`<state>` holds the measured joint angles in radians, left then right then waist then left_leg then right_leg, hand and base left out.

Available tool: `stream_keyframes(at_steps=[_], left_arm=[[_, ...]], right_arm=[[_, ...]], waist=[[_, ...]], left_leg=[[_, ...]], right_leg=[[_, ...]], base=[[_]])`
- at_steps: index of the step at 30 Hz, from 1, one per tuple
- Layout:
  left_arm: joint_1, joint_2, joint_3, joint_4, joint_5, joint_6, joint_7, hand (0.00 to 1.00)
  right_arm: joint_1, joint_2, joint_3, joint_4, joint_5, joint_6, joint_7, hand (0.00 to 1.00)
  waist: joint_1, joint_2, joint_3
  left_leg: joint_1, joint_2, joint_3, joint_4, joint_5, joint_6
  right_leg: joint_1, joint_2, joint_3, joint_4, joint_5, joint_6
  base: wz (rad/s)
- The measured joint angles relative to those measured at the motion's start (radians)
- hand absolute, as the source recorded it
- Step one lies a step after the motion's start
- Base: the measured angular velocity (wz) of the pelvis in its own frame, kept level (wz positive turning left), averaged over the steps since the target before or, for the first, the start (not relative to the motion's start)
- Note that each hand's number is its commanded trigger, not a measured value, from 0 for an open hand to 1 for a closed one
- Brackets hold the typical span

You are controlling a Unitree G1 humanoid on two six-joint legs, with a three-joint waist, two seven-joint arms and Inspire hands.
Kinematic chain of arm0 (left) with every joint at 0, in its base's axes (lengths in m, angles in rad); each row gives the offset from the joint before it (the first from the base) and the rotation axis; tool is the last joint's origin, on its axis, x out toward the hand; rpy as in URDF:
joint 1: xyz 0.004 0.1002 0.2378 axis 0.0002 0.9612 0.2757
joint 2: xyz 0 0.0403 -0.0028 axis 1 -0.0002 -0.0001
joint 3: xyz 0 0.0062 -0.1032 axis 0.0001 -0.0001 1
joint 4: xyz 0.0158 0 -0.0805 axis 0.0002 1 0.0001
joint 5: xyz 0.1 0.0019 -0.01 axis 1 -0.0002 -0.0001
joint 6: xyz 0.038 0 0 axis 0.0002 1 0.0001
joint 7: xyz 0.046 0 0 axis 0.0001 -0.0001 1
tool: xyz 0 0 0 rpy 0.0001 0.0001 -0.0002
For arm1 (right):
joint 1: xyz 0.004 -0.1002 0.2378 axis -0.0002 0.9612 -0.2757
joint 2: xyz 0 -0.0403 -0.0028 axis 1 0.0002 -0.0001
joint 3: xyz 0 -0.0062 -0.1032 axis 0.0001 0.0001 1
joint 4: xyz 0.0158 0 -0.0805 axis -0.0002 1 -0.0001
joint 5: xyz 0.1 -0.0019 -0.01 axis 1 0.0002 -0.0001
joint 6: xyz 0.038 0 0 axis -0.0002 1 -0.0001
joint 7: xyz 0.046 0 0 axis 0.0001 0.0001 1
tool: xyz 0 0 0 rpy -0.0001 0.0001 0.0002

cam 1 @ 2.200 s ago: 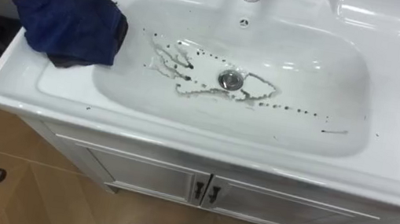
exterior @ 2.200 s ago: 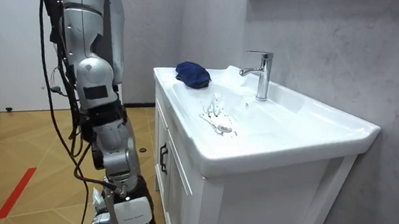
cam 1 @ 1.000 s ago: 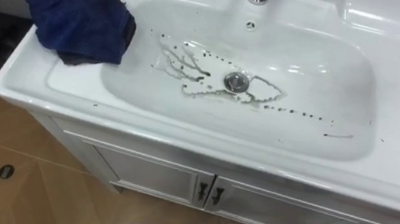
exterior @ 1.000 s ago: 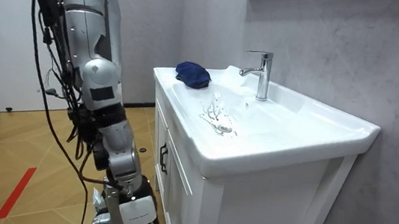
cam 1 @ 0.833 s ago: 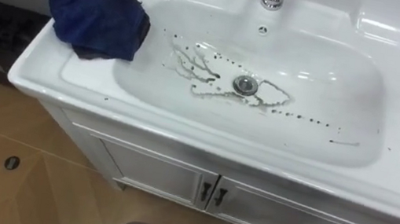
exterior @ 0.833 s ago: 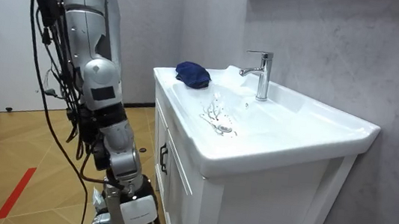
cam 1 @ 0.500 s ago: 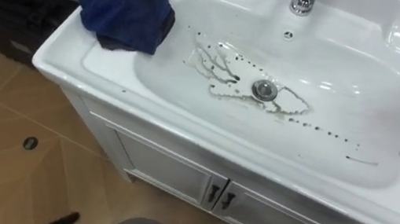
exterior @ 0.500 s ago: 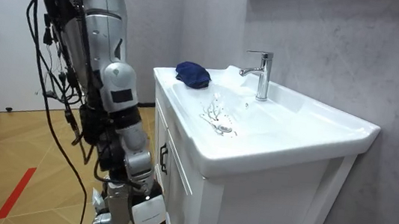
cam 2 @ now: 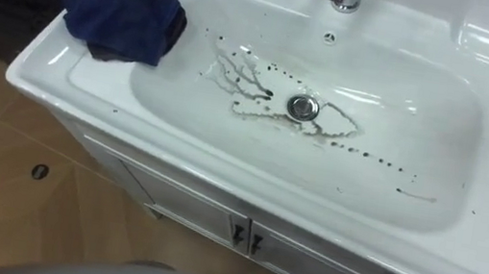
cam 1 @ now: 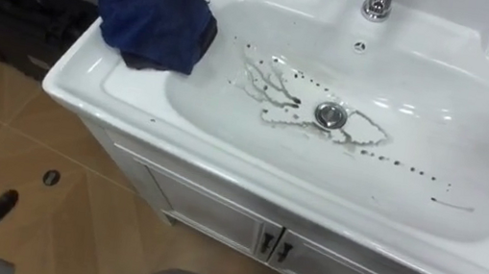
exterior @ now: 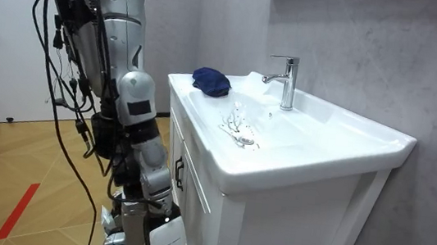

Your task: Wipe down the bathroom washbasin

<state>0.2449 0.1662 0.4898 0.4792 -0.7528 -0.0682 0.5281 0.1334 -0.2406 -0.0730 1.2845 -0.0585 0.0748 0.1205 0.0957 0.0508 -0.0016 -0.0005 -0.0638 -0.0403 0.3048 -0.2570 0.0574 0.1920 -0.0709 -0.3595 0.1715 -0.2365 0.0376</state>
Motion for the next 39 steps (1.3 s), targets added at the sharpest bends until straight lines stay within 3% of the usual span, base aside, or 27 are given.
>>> stream_keyframes(at_steps=[3,9,13,18,28,33,35,39], left_arm=[[-0.009,0.000,-0.001,-0.146,0.028,-0.008,0.062,0.00],[-0.024,0.001,-0.001,-0.343,0.253,-0.024,0.139,0.00],[-0.054,0.004,-0.001,-0.444,0.367,-0.024,0.146,0.00],[-0.062,0.005,-0.024,-0.592,0.425,-0.025,0.130,0.00],[-0.070,0.005,-0.106,-0.695,0.451,-0.024,0.023,0.00],[-0.086,0.005,-0.171,-0.697,0.483,-0.025,-0.013,0.00],[-0.086,0.006,-0.208,-0.697,0.523,-0.025,-0.024,0.00],[-0.087,0.006,-0.245,-0.697,0.597,-0.024,-0.083,0.00]], right_arm=[[0.005,0.000,0.002,0.000,0.000,0.000,-0.002,0.00],[0.025,0.002,0.002,0.001,-0.019,-0.005,-0.004,0.00],[0.025,0.006,0.002,0.003,-0.048,0.011,0.005,0.00],[0.030,0.007,0.012,0.003,-0.048,0.011,0.015,0.00],[0.005,0.007,0.012,0.035,-0.060,0.014,0.073,0.00],[0.003,0.007,0.012,0.032,-0.066,0.011,0.074,0.00],[-0.003,0.006,0.017,0.037,-0.072,0.011,0.072,0.00],[-0.012,0.006,0.027,0.037,-0.074,0.011,0.072,0.00]], waist=[[-0.001,0.000,0.0003],[-0.011,0.005,-0.0001],[-0.012,0.005,0.0044],[-0.020,-0.003,0.0117],[-0.069,-0.010,0.0081],[-0.090,-0.006,0.0108],[-0.095,-0.005,0.0168],[-0.098,-0.006,0.0171]], left_leg=[[0.003,0.002,-0.001,-0.002,0.000,0.000],[0.009,-0.001,0.003,-0.003,0.000,0.000],[0.014,0.000,0.001,-0.003,0.000,0.000],[0.028,0.002,0.000,-0.004,0.000,0.001],[0.023,0.004,0.003,0.002,0.000,0.001],[0.027,0.006,0.013,0.000,0.000,0.001],[0.030,0.009,0.024,-0.002,0.000,0.001],[0.026,0.016,0.037,-0.003,0.000,0.000]], right_leg=[[-0.002,0.000,0.001,0.000,0.000,0.000],[0.001,0.002,0.002,0.000,0.000,0.000],[0.006,0.001,0.006,-0.001,0.000,0.000],[0.017,0.001,0.011,-0.002,0.000,0.000],[0.018,0.002,0.017,-0.001,0.000,0.000],[0.016,0.002,0.036,-0.001,0.000,0.000],[0.012,0.004,0.060,-0.001,0.000,0.000],[-0.001,0.009,0.083,0.003,0.000,0.000]], base=[[-0.01],[-0.01],[0.00],[-0.03],[0.00],[-0.07],[-0.14],[-0.13]])
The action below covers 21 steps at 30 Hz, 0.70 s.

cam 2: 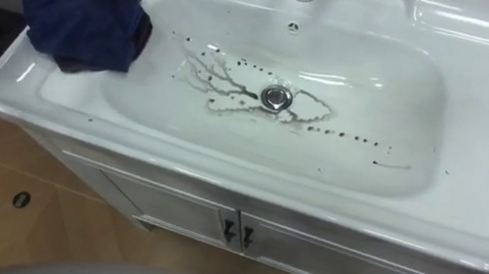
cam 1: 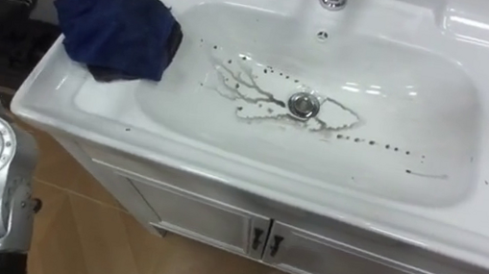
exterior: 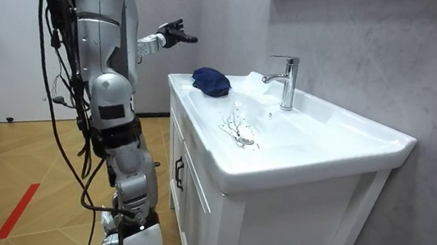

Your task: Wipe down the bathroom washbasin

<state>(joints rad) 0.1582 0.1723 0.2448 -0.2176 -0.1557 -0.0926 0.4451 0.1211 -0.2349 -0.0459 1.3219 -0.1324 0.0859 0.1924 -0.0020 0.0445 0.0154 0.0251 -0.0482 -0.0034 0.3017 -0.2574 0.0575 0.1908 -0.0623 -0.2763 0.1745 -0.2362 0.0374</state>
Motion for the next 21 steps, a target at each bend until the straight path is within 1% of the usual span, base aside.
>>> stream_keyframes(at_steps=[2,4,5,6,7,9,10,11,12,13,15,16,18,20,21], left_arm=[[0.000,0.000,-0.022,0.000,0.016,0.001,-0.019,0.00],[-0.001,0.000,-0.055,0.001,0.042,0.003,-0.044,0.00],[-0.001,0.000,-0.064,0.001,0.043,0.003,-0.048,0.00],[0.000,0.000,-0.080,0.001,0.050,0.006,-0.060,0.00],[0.000,0.000,-0.097,0.001,0.072,0.009,-0.067,0.00],[0.000,0.000,-0.115,0.001,0.095,0.009,-0.070,0.00],[-0.001,0.000,-0.125,0.003,0.119,0.009,-0.069,0.00],[-0.001,0.000,-0.130,0.004,0.133,0.010,-0.069,0.00],[-0.001,-0.001,-0.134,0.006,0.173,0.010,-0.071,0.00],[-0.005,0.000,-0.134,0.017,0.215,0.011,-0.070,0.00],[-0.011,0.000,-0.134,0.032,0.253,0.011,-0.066,0.00],[-0.018,0.000,-0.135,0.048,0.259,0.011,-0.065,0.00],[-0.031,0.000,-0.135,0.080,0.276,0.014,-0.064,0.00],[-0.038,-0.001,-0.135,0.115,0.277,0.027,-0.062,0.00],[-0.038,-0.001,-0.135,0.123,0.277,0.030,-0.061,0.00]], right_arm=[[-0.003,0.001,0.005,0.001,0.001,0.002,0.000,0.00],[-0.004,0.002,0.005,0.001,0.001,0.002,0.000,0.00],[-0.004,0.002,0.005,0.001,0.001,0.002,0.000,0.00],[-0.004,0.002,0.005,0.001,0.001,0.002,0.000,0.00],[-0.003,0.002,0.004,0.002,0.000,0.003,0.000,0.00],[-0.003,0.002,0.004,0.001,0.000,0.003,0.000,0.00],[-0.002,0.002,0.005,-0.001,0.001,0.003,0.000,0.00],[-0.003,0.002,0.005,-0.001,0.003,0.003,0.000,0.00],[-0.003,0.003,0.006,0.003,0.008,0.002,0.000,0.00],[-0.005,0.004,0.006,0.011,0.010,0.002,-0.001,0.00],[-0.001,0.005,0.009,0.018,0.010,0.001,-0.006,0.00],[-0.001,0.005,0.024,0.019,0.010,0.002,-0.010,0.00],[-0.001,0.005,0.024,0.020,0.009,0.003,-0.017,0.00],[-0.002,0.004,0.024,0.018,0.009,0.010,-0.024,0.00],[-0.002,0.004,0.024,0.017,0.009,0.014,-0.027,0.00]], waist=[[-0.015,-0.006,0.0048],[-0.029,-0.009,0.0050],[-0.031,-0.009,0.0051],[-0.034,-0.008,0.0035],[-0.039,-0.011,0.0042],[-0.047,-0.011,0.0012],[-0.048,-0.008,-0.0047],[-0.048,-0.008,-0.0073],[-0.050,-0.009,-0.0079],[-0.051,-0.009,-0.0082],[-0.051,-0.007,-0.0074],[-0.051,-0.006,-0.0069],[-0.051,-0.003,-0.0072],[-0.050,-0.002,-0.0046],[-0.050,0.000,-0.0049]], left_leg=[[0.000,0.000,-0.001,0.000,0.000,0.000],[-0.003,0.000,-0.001,-0.001,0.000,0.000],[-0.002,0.000,0.000,-0.002,0.000,0.000],[0.001,0.000,0.001,-0.003,0.000,0.000],[0.001,0.001,0.002,-0.003,0.000,0.000],[0.000,0.001,0.003,-0.002,0.000,0.000],[-0.002,0.002,0.009,0.000,0.000,0.000],[-0.003,0.002,0.011,0.000,0.000,0.000],[-0.001,0.002,0.014,0.003,0.000,-0.001],[0.004,0.002,0.020,0.005,0.000,-0.001],[0.014,0.002,0.024,0.006,0.000,0.000],[0.021,0.001,0.023,0.004,0.000,0.000],[0.026,0.002,0.022,0.000,0.000,0.000],[0.028,0.002,0.023,-0.011,0.000,0.000],[0.029,0.002,0.023,-0.011,0.001,0.000]], right_leg=[[0.000,0.001,0.001,-0.002,0.000,0.000],[-0.001,0.001,0.000,-0.002,0.000,0.000],[-0.001,0.001,0.000,-0.002,0.000,0.000],[-0.002,0.001,0.000,-0.002,0.000,0.000],[-0.002,0.001,0.000,-0.002,0.000,0.000],[-0.004,0.001,0.000,-0.002,0.000,0.000],[-0.007,0.001,0.001,-0.001,0.000,0.000],[-0.007,0.000,0.001,-0.001,0.000,-0.001],[0.000,0.000,0.001,-0.004,0.000,-0.001],[0.005,0.000,0.005,-0.003,0.001,-0.001],[0.009,-0.002,0.014,-0.006,0.001,-0.001],[0.014,-0.002,0.013,-0.006,0.000,-0.001],[0.018,-0.002,0.014,-0.005,0.000,-0.001],[0.019,-0.002,0.018,-0.004,0.001,-0.002],[0.019,-0.002,0.019,-0.004,0.001,-0.002]], base=[[-0.03],[0.00],[-0.03],[-0.04],[-0.03],[-0.02],[-0.07],[-0.07],[-0.05],[-0.04],[-0.07],[-0.05],[-0.04],[-0.07],[-0.07]])
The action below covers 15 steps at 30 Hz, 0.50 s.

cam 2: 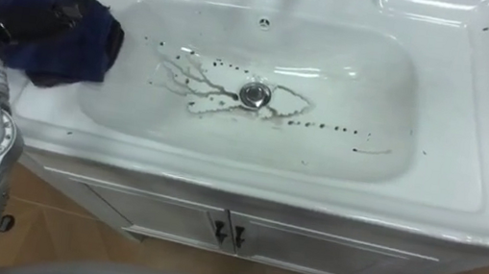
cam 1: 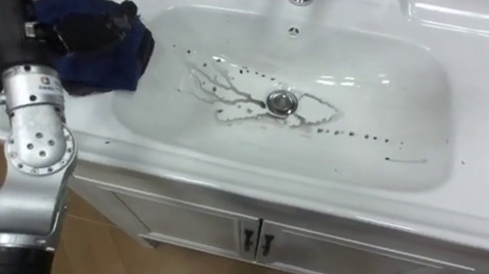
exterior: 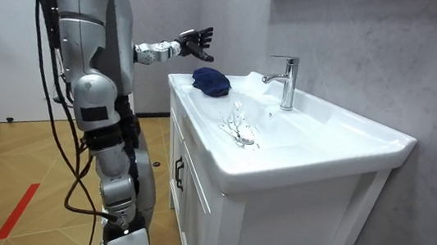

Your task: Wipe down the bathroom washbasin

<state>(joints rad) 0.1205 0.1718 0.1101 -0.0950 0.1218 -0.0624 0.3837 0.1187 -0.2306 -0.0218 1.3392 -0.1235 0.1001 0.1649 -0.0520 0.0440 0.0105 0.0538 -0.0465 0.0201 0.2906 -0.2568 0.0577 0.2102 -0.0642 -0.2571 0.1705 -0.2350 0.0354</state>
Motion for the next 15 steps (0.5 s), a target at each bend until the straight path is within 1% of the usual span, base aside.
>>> stream_keyframes(at_steps=[1,4,8,11,14,15], left_arm=[[0.000,0.000,0.000,0.013,0.001,0.007,0.003,0.00],[-0.001,0.000,0.002,0.053,0.016,0.014,0.025,0.00],[-0.003,0.000,0.006,0.114,0.040,0.020,0.049,0.00],[-0.008,0.000,0.006,0.168,0.048,0.035,0.050,0.00],[-0.014,0.000,0.006,0.180,0.049,0.056,0.056,0.00],[-0.014,0.000,0.006,0.180,0.049,0.062,0.064,0.00]], right_arm=[[0.003,0.000,0.000,0.003,-0.002,0.008,-0.003,0.00],[0.011,0.004,0.000,0.014,-0.012,0.019,-0.004,0.00],[0.028,0.017,0.000,0.013,-0.034,0.038,0.000,0.00],[0.028,0.021,0.000,0.011,-0.035,0.054,-0.001,0.00],[0.026,0.021,0.000,0.010,-0.037,0.055,-0.001,0.00],[0.021,0.021,0.000,0.010,-0.036,0.056,-0.001,0.00]], waist=[[-0.003,-0.002,0.0021],[-0.005,0.006,-0.0014],[-0.007,0.010,-0.0014],[-0.009,0.009,-0.0013],[-0.013,0.011,-0.0025],[-0.012,0.015,-0.0046]], left_leg=[[0.003,0.000,0.001,0.000,0.000,0.000],[0.005,0.002,0.003,0.000,0.000,0.000],[0.004,0.003,0.006,0.000,0.000,0.000],[0.002,0.004,0.011,0.000,0.000,0.000],[0.002,0.004,0.011,0.000,0.000,0.000],[0.001,0.004,0.011,0.000,0.000,0.000]], right_leg=[[0.001,0.000,0.005,0.000,0.000,-0.001],[0.001,0.001,0.006,0.002,0.001,-0.001],[0.000,0.002,0.006,0.003,0.001,-0.002],[-0.005,0.002,0.010,0.004,0.001,-0.002],[-0.005,0.002,0.010,0.004,0.002,-0.002],[-0.006,0.002,0.011,0.004,0.002,-0.002]], base=[[-0.04],[-0.01],[0.00],[-0.03],[0.00],[0.00]])
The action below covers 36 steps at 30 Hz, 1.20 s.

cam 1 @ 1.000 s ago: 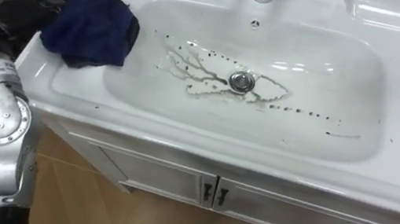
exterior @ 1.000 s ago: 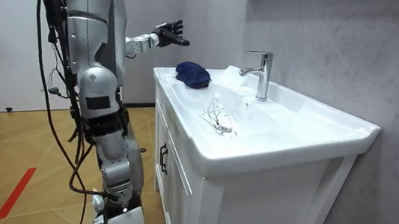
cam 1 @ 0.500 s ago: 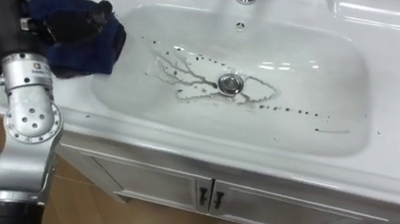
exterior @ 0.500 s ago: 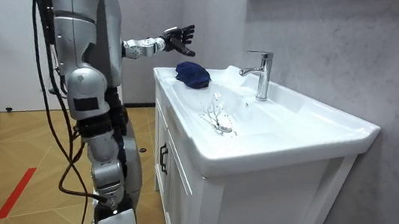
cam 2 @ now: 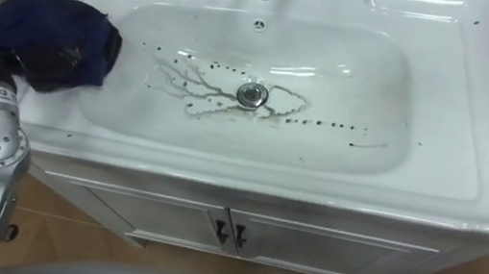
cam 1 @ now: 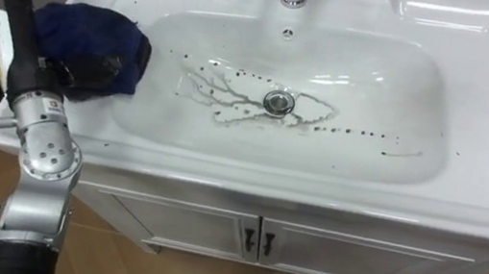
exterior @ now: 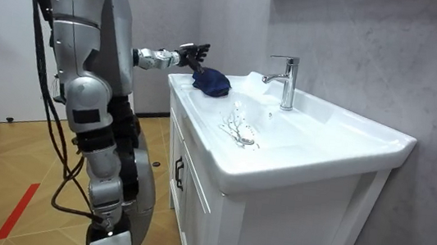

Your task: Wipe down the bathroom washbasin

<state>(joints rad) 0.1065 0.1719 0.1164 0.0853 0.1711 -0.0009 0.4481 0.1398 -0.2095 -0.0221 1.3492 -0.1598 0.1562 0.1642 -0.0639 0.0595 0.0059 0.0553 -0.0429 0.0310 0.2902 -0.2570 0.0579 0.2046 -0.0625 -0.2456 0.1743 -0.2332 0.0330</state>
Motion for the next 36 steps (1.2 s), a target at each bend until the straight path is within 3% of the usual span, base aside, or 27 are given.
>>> stream_keyframes(at_steps=[6,9,15,19,24,36], left_arm=[[-0.001,0.004,0.004,0.003,0.004,0.045,0.024,0.00],[-0.001,0.008,0.008,0.035,0.065,0.056,0.033,0.00],[-0.001,0.013,0.030,0.078,0.157,0.086,0.044,0.00],[-0.001,0.029,0.042,0.124,0.192,0.091,0.047,0.00],[-0.001,0.033,0.042,0.144,0.194,0.115,0.051,0.00],[-0.023,0.033,0.033,0.237,0.193,0.119,0.072,0.00]], right_arm=[[-0.004,-0.005,0.001,-0.007,0.001,0.023,-0.001,0.00],[0.003,-0.004,0.001,-0.026,0.002,0.031,-0.005,0.00],[0.018,-0.002,0.000,-0.031,0.001,0.034,-0.003,0.00],[0.020,-0.001,-0.001,-0.039,0.001,0.043,0.013,0.00],[0.023,-0.003,-0.001,-0.045,0.008,0.051,0.022,0.00],[0.029,-0.009,0.001,-0.066,0.012,0.064,0.033,0.00]], waist=[[0.005,0.015,-0.0020],[0.008,0.020,-0.0019],[0.006,-0.007,-0.0016],[0.002,-0.023,-0.0056],[0.002,-0.024,-0.0077],[-0.019,-0.013,-0.0037]], left_leg=[[0.006,-0.001,0.016,-0.008,0.000,-0.001],[0.011,0.000,0.024,-0.017,0.001,-0.001],[0.010,0.004,0.032,-0.021,0.002,-0.002],[0.009,0.012,0.033,-0.020,0.001,-0.003],[0.011,0.012,0.033,-0.020,0.001,-0.003],[0.011,0.013,0.041,-0.023,0.005,-0.007]], right_leg=[[-0.013,0.004,0.033,0.011,0.000,0.000],[-0.013,0.005,0.044,0.013,0.000,0.000],[-0.014,0.007,0.050,0.011,0.000,0.000],[-0.015,0.009,0.050,0.011,0.002,-0.003],[-0.021,0.009,0.050,0.013,0.002,-0.003],[-0.023,0.012,0.051,0.013,0.003,-0.005]], base=[[-0.08],[-0.13],[-0.03],[0.00],[0.00],[0.00]])
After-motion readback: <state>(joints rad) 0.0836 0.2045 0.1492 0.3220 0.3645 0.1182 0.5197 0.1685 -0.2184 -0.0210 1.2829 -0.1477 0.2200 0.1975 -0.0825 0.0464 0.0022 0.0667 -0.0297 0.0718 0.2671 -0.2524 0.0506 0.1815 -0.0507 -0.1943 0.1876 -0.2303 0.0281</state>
